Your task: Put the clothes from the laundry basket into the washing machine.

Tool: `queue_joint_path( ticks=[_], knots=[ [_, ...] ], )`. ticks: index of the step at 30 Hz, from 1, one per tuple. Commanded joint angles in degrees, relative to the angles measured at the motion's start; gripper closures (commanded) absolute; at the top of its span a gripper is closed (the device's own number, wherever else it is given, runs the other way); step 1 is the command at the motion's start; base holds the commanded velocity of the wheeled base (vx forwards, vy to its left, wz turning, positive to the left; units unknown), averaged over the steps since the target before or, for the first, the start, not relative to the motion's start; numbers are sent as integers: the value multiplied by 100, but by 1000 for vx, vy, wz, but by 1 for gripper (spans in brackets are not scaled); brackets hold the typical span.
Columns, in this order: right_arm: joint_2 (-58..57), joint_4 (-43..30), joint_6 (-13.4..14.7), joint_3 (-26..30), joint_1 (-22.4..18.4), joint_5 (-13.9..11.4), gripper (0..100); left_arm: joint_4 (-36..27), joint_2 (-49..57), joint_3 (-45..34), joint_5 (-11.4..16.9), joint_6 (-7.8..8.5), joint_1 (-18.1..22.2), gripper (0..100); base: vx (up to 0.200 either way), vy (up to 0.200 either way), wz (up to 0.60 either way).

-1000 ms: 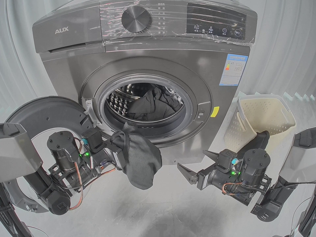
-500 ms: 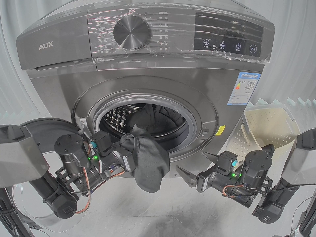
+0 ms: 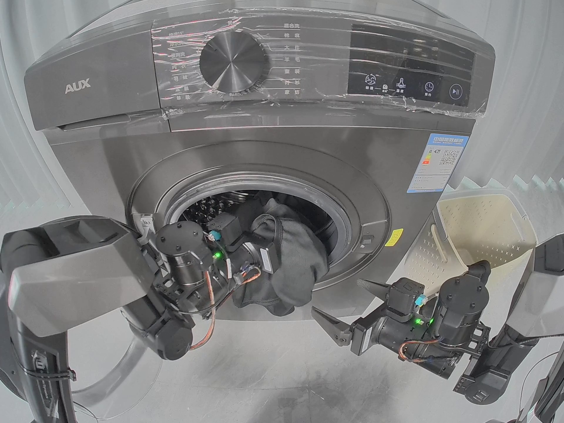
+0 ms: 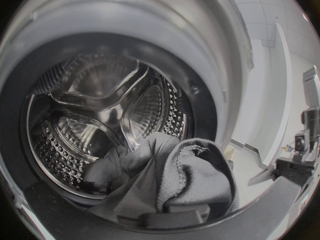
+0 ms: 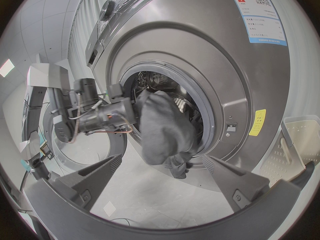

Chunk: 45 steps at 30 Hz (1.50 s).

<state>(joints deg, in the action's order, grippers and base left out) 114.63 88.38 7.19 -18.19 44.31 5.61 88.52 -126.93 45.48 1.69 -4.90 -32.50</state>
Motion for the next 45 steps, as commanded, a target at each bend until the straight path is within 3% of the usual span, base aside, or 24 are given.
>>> queue_joint_path(
  ticks=[1, 7, 14, 18, 25, 30, 34, 35, 39, 45],
  knots=[
    [-11, 4, -7, 17, 25, -7, 0, -71, -1080, 1138, -55, -81, 174, 100, 0, 0, 0],
    [-28, 4, -7, 17, 16, -7, 0, -1082, -1651, 2641, -292, -90, 587, 100, 0, 0, 0],
    [7, 4, -7, 8, 16, -7, 0, -1926, -2319, 4214, -424, -108, 692, 100, 0, 0, 0],
    [7, 4, -7, 8, 7, -7, 0, -2356, -2837, 5313, -697, -108, 868, 100, 0, 0, 0],
    [33, 4, 1, 17, 25, -25, 0, -3130, -3294, 6911, -934, -108, 1062, 100, 0, 0, 0],
    [42, 4, 10, 17, 16, -25, 0, -3288, -3338, 6911, -996, -116, 1079, 100, 0, 0, 0],
    [42, 4, 1, 17, 16, -25, 0, -3288, -3338, 6911, -1066, -231, 1079, 100, 0, 0, 0],
    [42, 4, 1, 17, 16, -25, 0, -3297, -3330, 6911, -1075, -266, 1070, 0, 0, 0, 0],
    [42, 4, 1, 17, 7, -33, 0, -3297, -3171, 6834, -1084, -450, 956, 0, 0, 0, 0],
    [42, 4, 1, 8, 7, -33, 0, -3675, -2152, 5243, -978, -424, 780, 0, 0, 0, 0]
  ],
)
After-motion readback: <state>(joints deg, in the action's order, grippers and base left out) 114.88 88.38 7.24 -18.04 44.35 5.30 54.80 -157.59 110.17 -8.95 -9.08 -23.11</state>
